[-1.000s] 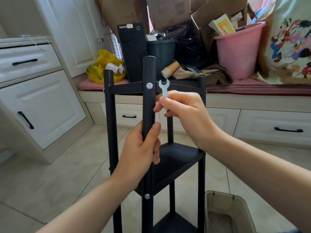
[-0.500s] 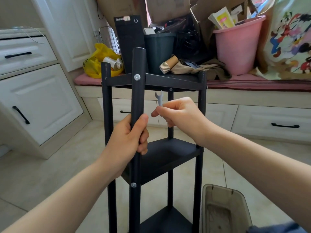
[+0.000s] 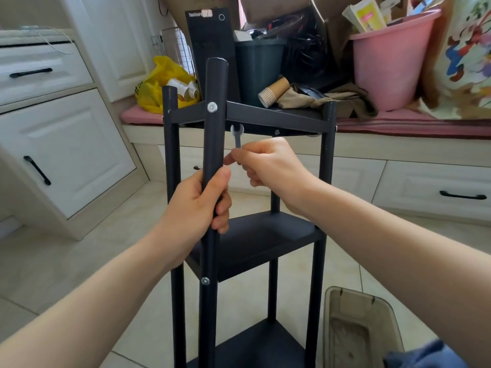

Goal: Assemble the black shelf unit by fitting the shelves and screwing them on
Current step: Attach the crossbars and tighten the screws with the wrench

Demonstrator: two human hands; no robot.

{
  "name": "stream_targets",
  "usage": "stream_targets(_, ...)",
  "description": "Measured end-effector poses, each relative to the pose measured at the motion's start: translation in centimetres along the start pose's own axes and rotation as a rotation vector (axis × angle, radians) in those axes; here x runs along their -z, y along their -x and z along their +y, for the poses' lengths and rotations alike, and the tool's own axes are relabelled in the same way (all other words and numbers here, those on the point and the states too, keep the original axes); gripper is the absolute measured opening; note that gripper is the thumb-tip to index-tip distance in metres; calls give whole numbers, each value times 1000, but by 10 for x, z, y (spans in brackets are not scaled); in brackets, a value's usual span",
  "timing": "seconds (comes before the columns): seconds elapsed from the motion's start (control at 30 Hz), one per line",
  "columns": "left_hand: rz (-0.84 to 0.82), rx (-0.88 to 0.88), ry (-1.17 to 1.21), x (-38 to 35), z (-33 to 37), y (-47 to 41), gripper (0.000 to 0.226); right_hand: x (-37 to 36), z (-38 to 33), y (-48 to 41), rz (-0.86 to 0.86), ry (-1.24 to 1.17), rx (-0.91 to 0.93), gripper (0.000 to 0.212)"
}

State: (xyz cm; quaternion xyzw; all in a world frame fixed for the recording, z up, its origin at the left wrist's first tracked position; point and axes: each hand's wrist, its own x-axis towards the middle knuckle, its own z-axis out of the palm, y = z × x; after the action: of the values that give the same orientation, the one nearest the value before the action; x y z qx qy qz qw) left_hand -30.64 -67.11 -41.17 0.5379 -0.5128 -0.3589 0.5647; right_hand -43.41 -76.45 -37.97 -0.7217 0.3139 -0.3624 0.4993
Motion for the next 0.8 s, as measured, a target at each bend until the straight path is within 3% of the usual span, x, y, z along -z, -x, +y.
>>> stream_targets(0.47, -23, 36, 10, 18, -4, -1, 51, -22, -1, -17, 60, -71, 100, 24)
stream_targets(0.63, -27, 41, 13, 21, -5, 0, 47, -28, -4, -17, 82, -31, 174, 53)
stream_targets(0.8, -23, 48, 18, 20, -4, 0, 47, -33, -5, -16, 119, -54, 213, 51)
